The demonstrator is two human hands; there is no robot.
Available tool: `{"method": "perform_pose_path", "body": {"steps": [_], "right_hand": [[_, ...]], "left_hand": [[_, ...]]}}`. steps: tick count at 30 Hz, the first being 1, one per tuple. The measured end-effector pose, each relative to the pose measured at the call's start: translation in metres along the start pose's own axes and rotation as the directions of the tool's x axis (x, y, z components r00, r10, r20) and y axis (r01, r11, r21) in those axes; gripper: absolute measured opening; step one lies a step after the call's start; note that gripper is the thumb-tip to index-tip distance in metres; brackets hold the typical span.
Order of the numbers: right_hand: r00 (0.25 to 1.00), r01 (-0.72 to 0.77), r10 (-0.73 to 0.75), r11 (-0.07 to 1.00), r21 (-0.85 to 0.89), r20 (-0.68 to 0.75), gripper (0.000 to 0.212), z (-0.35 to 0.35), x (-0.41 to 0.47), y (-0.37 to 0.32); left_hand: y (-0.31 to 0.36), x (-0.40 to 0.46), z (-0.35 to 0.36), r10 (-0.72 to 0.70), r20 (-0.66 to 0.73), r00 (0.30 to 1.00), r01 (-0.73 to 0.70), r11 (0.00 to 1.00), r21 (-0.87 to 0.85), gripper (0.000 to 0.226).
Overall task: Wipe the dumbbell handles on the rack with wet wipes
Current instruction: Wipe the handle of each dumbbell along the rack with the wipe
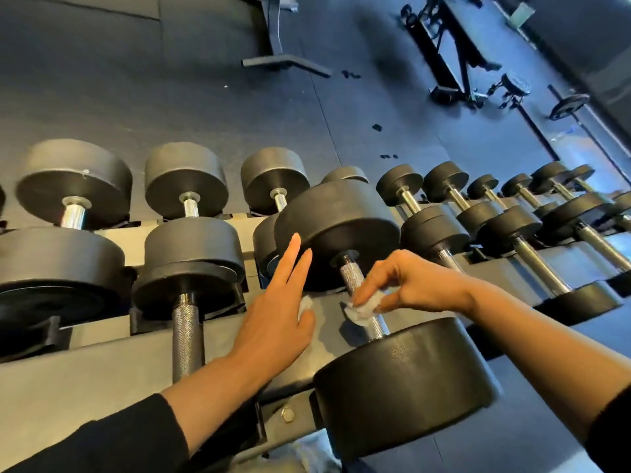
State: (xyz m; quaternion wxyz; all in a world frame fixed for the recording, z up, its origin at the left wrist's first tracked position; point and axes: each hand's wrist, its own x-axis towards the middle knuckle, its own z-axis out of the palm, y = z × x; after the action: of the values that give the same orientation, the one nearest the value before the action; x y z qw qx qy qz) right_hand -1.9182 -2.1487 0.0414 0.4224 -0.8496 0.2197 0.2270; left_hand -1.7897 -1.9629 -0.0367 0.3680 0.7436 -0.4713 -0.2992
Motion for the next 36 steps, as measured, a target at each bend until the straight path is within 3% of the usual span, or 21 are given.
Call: {"method": "perform_pose_path", "body": {"steps": [4,10,13,17,21,27,32,36], "right_hand": [[0.979,0.08,-0.101,0.989,0.121,0.179,0.026,-0.004,-0.01,0.015],[0.947,0.27,-0.271,0.962,0.03,0.172,0.023,-0.007,-0.004,0.028],[0.934,0.356,-0.355,0.934,-0.006,0.045,0.024,-0.016,0.001,0.032],[0.887,0.327,-0.389,0.91,-0.256,-0.25,0.028,-0.026,0.015,0.042],[0.877,0.292,-0.409,0.871,-0.396,-0.253,0.027,-0.007,0.024,0.049],[0.788,0.448,-0.508,0.861,-0.243,-0.349,0.031,0.011,0.021,0.073],[0.729,0.634,-0.628,0.77,-0.075,-0.273,0.03,0.019,0.013,0.094],[0.702,0.687,-0.685,0.723,-0.066,-0.192,0.027,0.016,0.012,0.092]], "left_hand": [[0.016,-0.001,0.013,-0.068,-0.113,0.991,0.07,0.997,0.018,0.079],[0.031,0.007,0.034,-0.083,-0.275,0.958,0.117,0.987,0.11,0.076],[0.039,0.006,0.027,-0.096,-0.322,0.942,0.157,0.973,0.168,0.073],[0.068,0.0,0.022,-0.105,-0.416,0.903,0.208,0.955,0.21,0.064],[0.097,-0.008,0.027,-0.129,-0.494,0.86,0.246,0.952,0.18,0.056],[0.123,-0.004,0.044,-0.187,-0.53,0.827,0.307,0.94,0.148,0.051],[0.14,0.01,0.049,-0.243,-0.518,0.82,0.383,0.905,0.183,0.052],[0.148,0.02,0.051,-0.305,-0.494,0.815,0.456,0.862,0.221,0.053]]}}
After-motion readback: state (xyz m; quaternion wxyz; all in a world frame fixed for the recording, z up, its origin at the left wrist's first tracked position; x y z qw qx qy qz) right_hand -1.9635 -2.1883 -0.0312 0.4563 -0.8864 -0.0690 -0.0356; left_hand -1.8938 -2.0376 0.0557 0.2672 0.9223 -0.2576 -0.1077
